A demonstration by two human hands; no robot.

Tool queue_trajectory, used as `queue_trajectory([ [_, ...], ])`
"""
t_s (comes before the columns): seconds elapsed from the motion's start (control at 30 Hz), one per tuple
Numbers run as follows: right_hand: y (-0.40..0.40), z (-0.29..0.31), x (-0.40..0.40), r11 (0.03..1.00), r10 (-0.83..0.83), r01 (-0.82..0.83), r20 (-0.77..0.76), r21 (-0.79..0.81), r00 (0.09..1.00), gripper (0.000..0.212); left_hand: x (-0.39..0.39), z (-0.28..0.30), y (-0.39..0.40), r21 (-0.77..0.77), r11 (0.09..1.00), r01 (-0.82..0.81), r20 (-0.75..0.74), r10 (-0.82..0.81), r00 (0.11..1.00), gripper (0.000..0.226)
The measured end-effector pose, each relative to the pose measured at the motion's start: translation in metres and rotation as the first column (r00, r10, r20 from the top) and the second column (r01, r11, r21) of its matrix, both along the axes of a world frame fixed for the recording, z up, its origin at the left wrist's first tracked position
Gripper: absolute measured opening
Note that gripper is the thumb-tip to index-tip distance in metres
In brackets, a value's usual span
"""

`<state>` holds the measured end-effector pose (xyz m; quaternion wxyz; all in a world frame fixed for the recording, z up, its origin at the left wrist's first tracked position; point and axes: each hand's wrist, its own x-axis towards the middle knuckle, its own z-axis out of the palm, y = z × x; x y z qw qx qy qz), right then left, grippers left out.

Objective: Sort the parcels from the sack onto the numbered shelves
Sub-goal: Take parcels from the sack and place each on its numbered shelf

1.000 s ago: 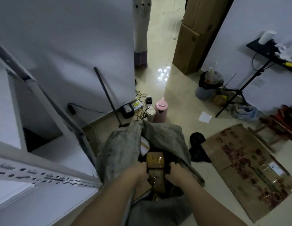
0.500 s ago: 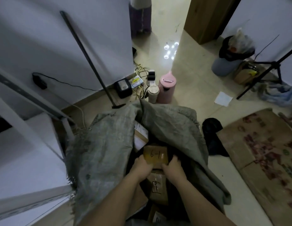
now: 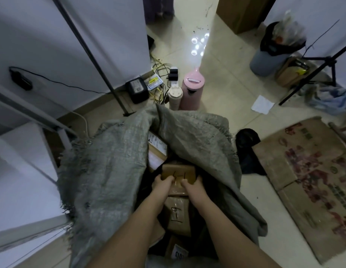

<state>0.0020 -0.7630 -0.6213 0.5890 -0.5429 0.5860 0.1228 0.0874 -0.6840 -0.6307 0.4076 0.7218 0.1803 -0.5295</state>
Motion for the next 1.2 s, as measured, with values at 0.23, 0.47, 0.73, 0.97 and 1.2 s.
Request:
queue_trajectory([
  [0.23,0.027,0.065,-0.022,0.996,-0.079,0.081,0.034,-0.049,0.996,0.08,-0.02,0.094,0.024,0.111,0.992,0.066,0.097,-0.077,0.992,0.047],
  [0.47,0.058,0.19,-0.034,0.94,-0.34,0.34,0.005,-0.044,0.94,0.064,-0.03,0.127,0.056,-0.066,0.988,-0.137,-0.113,0.129,0.985,0.103],
  [0.73,0.069,0.3,-0.044,0.848,-0.521,0.529,0.126,-0.038,0.844,0.061,-0.019,0.27,0.07,-0.123,0.989,-0.088,0.01,0.09,0.996,0.108],
  [0.97,0.065,0.387,-0.038,0.873,-0.442,0.477,0.253,-0.098,0.861,0.065,-0.023,0.397,0.075,-0.247,0.966,-0.08,0.099,0.107,0.989,0.048],
  [1.2,0.068,0.454,-0.053,0.92,-0.293,0.374,0.433,-0.115,0.853,0.073,-0.043,0.459,0.083,-0.412,0.894,-0.176,0.242,0.293,0.925,0.08],
])
